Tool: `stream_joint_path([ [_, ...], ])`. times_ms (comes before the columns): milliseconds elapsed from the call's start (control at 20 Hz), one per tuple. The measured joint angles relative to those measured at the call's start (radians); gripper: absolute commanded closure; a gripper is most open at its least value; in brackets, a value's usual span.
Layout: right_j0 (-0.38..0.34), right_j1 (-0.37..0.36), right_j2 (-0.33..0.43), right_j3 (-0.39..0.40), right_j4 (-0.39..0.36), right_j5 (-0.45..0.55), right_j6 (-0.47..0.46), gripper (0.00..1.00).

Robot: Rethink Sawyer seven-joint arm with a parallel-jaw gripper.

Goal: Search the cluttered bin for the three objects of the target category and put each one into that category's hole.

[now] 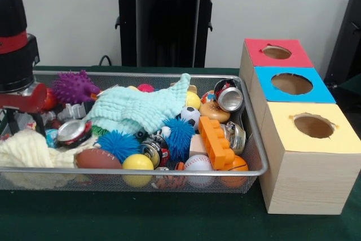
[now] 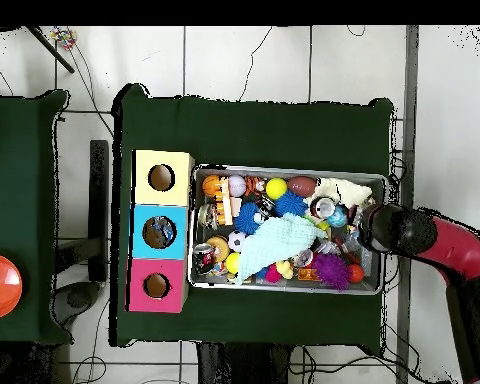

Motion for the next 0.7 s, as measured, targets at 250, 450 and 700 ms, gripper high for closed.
stream_joint_path([
  [250, -0.001, -0.015, -0.006, -0.003, -0.001, 0.077, 0.0, 0.0],
  [450, -0.002, -0.027, -0.006, -0.002, -0.001, 0.125, 0.0, 0.0],
  [700, -0.004, -0.05, -0.006, 0.0, -0.001, 0.155, 0.0, 0.0],
])
